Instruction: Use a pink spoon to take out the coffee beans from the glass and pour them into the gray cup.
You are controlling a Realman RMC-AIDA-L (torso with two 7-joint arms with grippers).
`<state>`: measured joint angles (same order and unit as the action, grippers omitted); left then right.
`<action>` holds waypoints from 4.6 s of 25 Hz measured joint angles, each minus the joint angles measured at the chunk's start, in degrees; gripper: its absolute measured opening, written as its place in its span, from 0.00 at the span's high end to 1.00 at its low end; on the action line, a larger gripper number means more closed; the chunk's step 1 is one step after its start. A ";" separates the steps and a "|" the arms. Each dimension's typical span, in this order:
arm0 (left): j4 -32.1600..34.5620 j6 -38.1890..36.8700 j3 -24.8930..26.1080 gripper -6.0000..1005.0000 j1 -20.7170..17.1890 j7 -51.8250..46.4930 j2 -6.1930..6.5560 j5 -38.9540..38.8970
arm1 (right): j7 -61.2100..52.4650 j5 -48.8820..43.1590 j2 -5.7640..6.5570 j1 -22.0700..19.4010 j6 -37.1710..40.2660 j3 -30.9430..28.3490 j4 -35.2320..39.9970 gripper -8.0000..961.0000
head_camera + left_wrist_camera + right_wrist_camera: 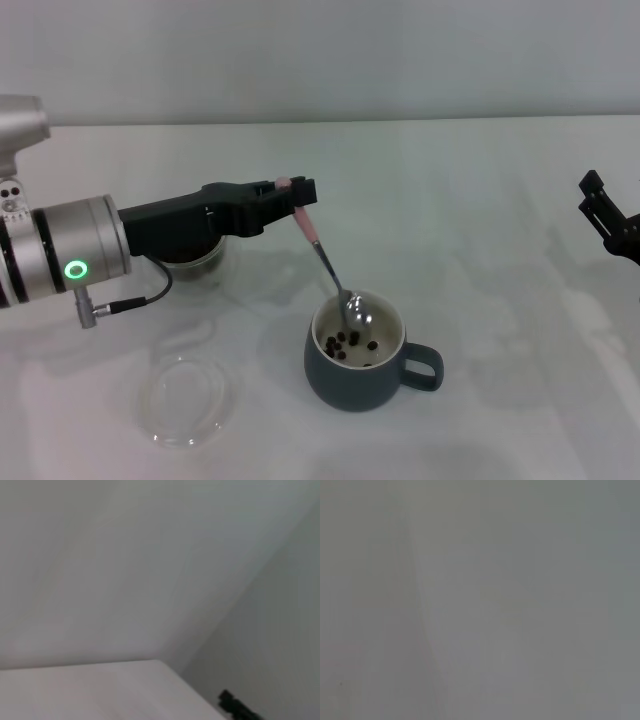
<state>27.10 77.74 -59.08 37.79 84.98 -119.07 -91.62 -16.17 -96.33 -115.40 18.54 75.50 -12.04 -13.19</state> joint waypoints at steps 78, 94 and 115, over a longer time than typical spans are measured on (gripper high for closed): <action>-10.22 -4.18 11.77 0.41 -17.20 8.94 2.89 -2.58 | 0.00 0.44 0.09 0.26 -1.77 0.77 0.26 0.09; -15.61 -7.52 46.11 0.21 -20.38 62.77 -0.03 -8.45 | 0.00 0.44 0.09 0.69 -2.29 0.29 1.16 0.09; -18.49 -5.40 45.91 0.21 -19.95 67.92 0.30 -10.49 | 0.79 0.33 0.09 0.97 -6.44 0.37 0.78 0.09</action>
<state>8.61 72.34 -13.18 17.84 152.90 -118.77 -102.12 -15.38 -96.00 -115.31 19.52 69.06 -11.67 -12.41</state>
